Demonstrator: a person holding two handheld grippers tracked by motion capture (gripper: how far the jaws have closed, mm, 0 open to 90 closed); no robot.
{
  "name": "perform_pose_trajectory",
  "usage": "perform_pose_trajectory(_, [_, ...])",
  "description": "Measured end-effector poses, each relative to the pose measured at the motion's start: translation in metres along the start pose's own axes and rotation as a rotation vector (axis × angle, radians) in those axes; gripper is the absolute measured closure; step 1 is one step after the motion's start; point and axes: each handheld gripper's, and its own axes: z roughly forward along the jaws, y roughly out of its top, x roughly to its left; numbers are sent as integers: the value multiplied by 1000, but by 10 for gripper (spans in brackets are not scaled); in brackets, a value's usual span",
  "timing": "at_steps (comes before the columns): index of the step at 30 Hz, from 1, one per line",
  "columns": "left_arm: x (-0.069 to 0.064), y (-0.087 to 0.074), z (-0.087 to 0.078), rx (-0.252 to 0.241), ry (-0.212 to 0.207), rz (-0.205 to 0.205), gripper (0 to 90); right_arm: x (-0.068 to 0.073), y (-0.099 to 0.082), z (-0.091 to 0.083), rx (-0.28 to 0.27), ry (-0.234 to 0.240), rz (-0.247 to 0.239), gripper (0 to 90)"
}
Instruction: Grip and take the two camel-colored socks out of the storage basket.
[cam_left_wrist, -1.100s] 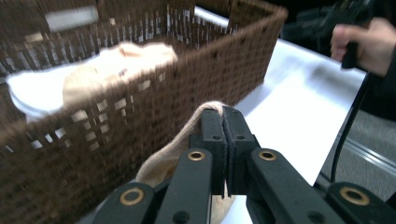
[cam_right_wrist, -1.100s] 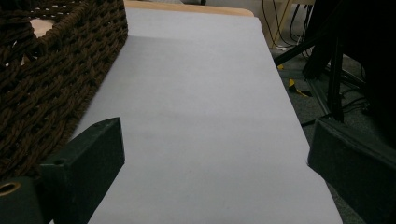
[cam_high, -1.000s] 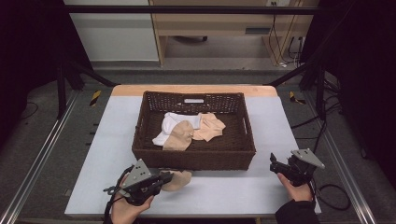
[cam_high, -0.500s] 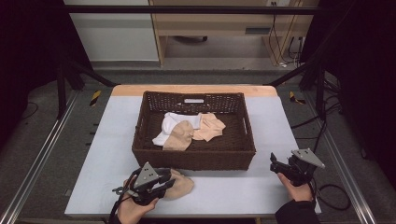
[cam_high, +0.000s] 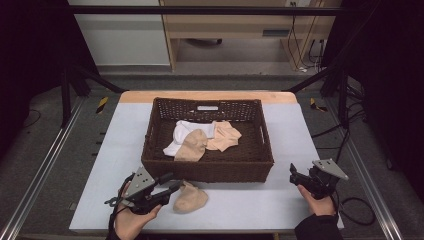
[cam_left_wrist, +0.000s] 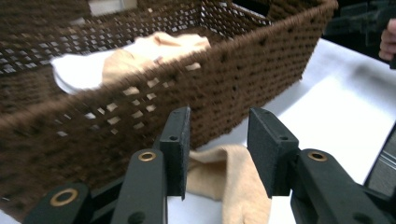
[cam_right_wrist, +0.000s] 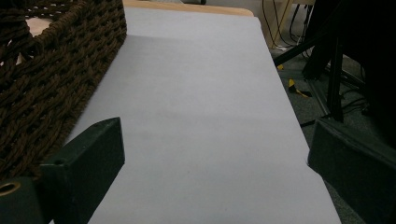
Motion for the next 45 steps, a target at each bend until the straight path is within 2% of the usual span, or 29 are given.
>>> perform_pose_trajectory(7, [5,17,-2,-50,24,16,568,2,1,1,0,9,-5,42])
perform_pose_trajectory(11, [9,26,-4,-74,19,6,564,2,1,0,-3,7,-6,42])
perform_pose_trajectory(14, [14,38,-8,-105,28,3,565,2,2,0,-8,5,-1,42])
perform_pose_trajectory(15, [18,47,-10,-122,40,3,564,1,1,0,-5,5,-2,41])
perform_pose_trajectory(16, [18,47,-10,-122,40,3,564,1,1,0,-5,5,-2,41])
perform_pose_trajectory(18, [25,61,-9,-140,59,6,564,2,1,1,-5,8,-6,41])
perform_pose_trajectory(21, [30,69,-6,-157,65,-3,564,2,2,1,-4,9,-5,41])
perform_pose_trajectory(22, [35,76,-3,-168,63,-16,564,2,2,1,-5,9,-3,41])
perform_pose_trajectory(26, [41,85,3,-173,67,-18,562,2,2,1,-8,9,-1,41])
perform_pose_trajectory(29, [48,95,15,-176,83,-33,562,2,2,1,-7,8,-2,41])
perform_pose_trajectory(33, [55,104,28,-169,100,-22,558,2,2,1,-9,7,-5,41])
perform_pose_trajectory(36, [60,109,38,-162,120,-10,550,2,2,2,-10,6,-7,42])
perform_pose_trajectory(41, [69,113,54,-151,130,-22,530,1,2,3,-7,6,-7,42])
perform_pose_trajectory(44, [76,116,70,-148,136,-28,523,1,2,3,-8,4,-9,41])
perform_pose_trajectory(45, [76,116,70,-148,136,-28,522,1,2,3,-8,4,-9,41])
